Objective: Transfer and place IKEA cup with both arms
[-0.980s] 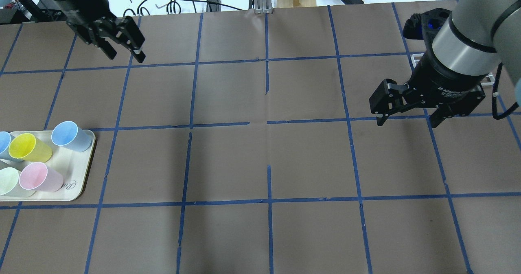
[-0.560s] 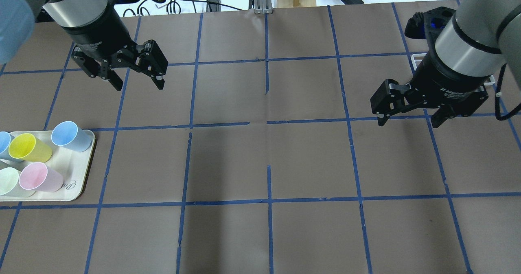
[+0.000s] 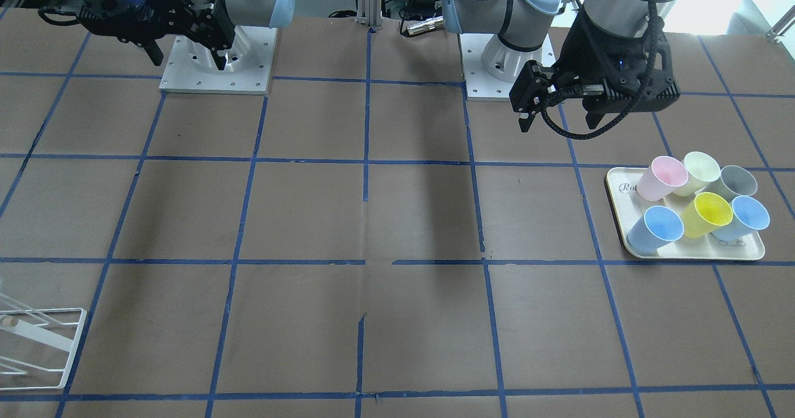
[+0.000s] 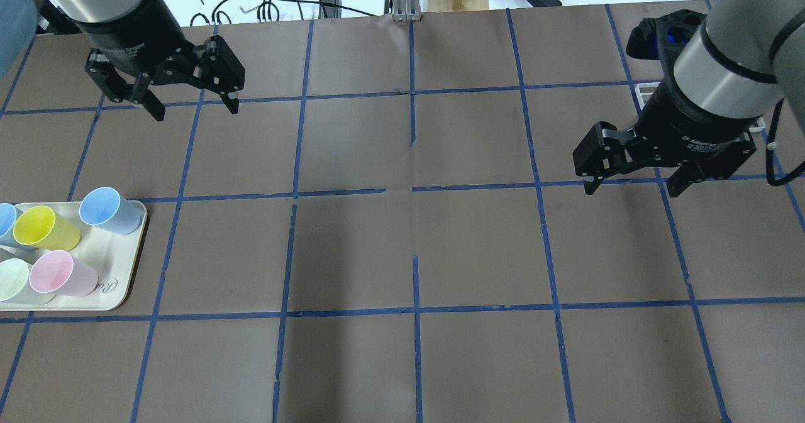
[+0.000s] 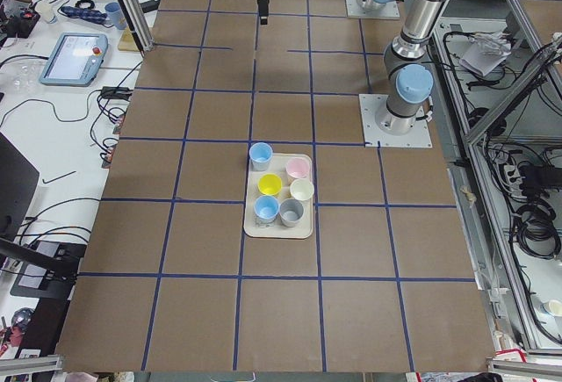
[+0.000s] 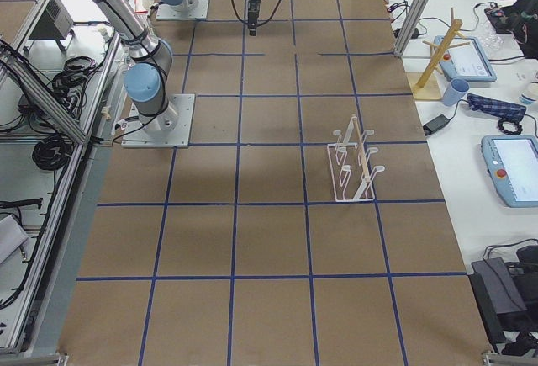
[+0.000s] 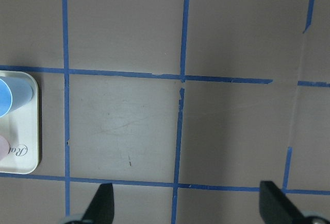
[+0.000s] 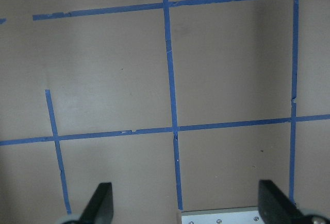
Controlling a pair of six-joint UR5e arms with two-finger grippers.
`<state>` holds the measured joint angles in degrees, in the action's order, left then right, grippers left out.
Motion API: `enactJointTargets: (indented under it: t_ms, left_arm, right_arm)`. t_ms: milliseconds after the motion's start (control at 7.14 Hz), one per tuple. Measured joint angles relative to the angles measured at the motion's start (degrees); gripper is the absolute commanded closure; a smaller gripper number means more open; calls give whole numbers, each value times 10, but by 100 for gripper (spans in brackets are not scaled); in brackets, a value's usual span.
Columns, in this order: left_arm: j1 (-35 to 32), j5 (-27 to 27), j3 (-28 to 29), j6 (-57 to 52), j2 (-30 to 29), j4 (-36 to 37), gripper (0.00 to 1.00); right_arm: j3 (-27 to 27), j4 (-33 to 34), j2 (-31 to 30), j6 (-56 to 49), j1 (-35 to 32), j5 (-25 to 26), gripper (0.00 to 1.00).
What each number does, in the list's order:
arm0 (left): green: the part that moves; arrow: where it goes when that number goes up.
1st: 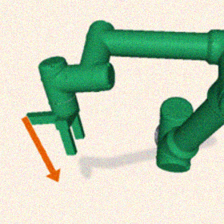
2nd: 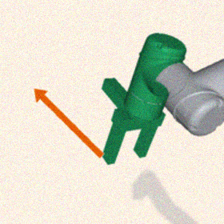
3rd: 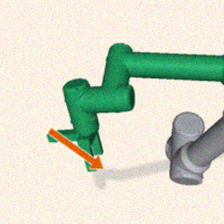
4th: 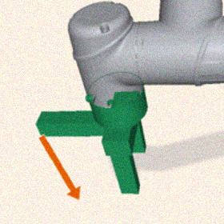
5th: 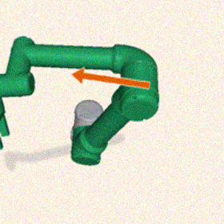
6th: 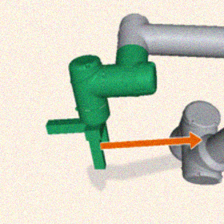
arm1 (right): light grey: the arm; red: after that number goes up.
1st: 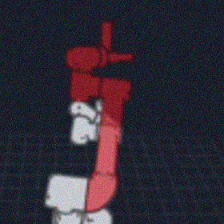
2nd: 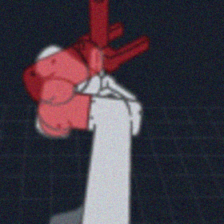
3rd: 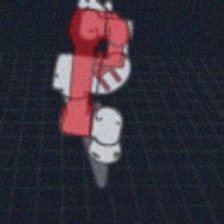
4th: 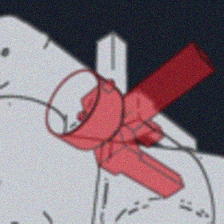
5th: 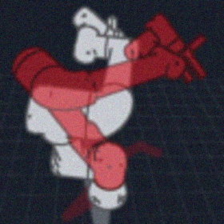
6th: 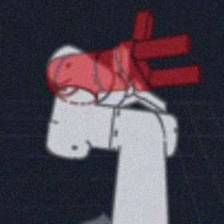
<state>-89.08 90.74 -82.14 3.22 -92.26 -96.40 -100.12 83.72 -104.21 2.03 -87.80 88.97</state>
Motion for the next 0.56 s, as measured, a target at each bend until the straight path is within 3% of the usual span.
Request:
enactJointTargets:
  t_ms: [560]
  left_arm:
    - [-3, 2, -14, -14, 9, -4, 0]
  right_arm:
    - [0, 2, -1, 0, 0, -1, 0]
